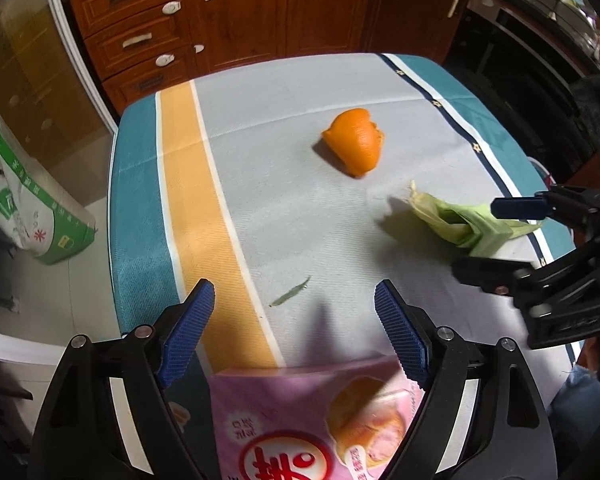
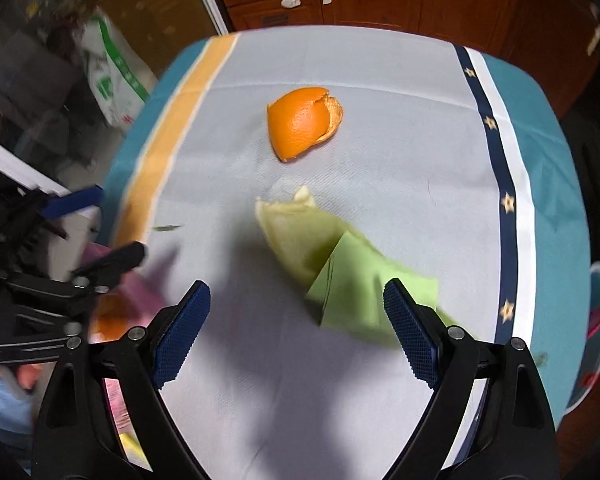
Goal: Collect trash
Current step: 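Move both open tools back over the table toward the orange peel and corn husk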
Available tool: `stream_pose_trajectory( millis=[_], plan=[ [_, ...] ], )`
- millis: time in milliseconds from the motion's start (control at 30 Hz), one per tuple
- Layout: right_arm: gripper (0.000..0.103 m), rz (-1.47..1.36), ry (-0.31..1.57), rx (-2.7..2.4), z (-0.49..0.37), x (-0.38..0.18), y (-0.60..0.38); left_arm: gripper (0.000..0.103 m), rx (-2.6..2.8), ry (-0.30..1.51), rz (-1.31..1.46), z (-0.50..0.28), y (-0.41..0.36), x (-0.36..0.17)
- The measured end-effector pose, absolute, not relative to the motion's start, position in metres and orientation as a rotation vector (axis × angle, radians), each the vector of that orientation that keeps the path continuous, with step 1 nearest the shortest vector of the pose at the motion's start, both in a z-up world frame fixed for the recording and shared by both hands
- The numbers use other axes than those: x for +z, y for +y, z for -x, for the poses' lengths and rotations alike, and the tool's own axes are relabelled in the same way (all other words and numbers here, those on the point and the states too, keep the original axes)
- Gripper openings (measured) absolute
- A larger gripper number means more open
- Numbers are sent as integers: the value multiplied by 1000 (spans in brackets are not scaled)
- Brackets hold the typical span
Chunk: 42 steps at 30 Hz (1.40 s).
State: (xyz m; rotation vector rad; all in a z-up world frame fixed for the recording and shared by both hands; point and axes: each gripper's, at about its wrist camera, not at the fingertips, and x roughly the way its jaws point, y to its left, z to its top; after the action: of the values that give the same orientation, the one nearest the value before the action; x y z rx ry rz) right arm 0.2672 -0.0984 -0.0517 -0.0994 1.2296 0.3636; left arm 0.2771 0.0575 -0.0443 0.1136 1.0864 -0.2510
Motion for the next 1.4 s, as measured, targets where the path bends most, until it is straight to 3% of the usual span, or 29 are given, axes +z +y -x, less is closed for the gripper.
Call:
stream_pose_trajectory(
  millis=[533, 600, 667, 733, 867, 1233, 1333, 1400],
  plan=[
    [85, 175, 1194, 361, -286, -70, -104, 83, -275, 1109, -109, -300, 54, -55],
    [75, 143, 1190, 352, -289, -68, -112, 83, -277, 1112, -114, -301, 51, -56],
    [38, 55, 1210, 362, -294, -68, -121, 83, -279, 1116, -119, -303, 48, -57],
    [24, -30, 1213, 372, -298, -64, -130, 83, -284, 1116, -119, -304, 44, -57],
    [15, -160, 1209, 383, -304, -53, -148, 83, -301, 1109, -133, -304, 33, -53],
    [10, -498, 1258, 381, -327, -59, -230, 83, -334, 1109, -200, -313, -5, -50],
    [16, -447, 1243, 294, -337, -65, -254, 83, -335, 1113, -217, -316, -14, -51],
    [27, -439, 1245, 261, -340, -71, -268, 83, -335, 1117, -229, -317, -20, -52]
  ],
)
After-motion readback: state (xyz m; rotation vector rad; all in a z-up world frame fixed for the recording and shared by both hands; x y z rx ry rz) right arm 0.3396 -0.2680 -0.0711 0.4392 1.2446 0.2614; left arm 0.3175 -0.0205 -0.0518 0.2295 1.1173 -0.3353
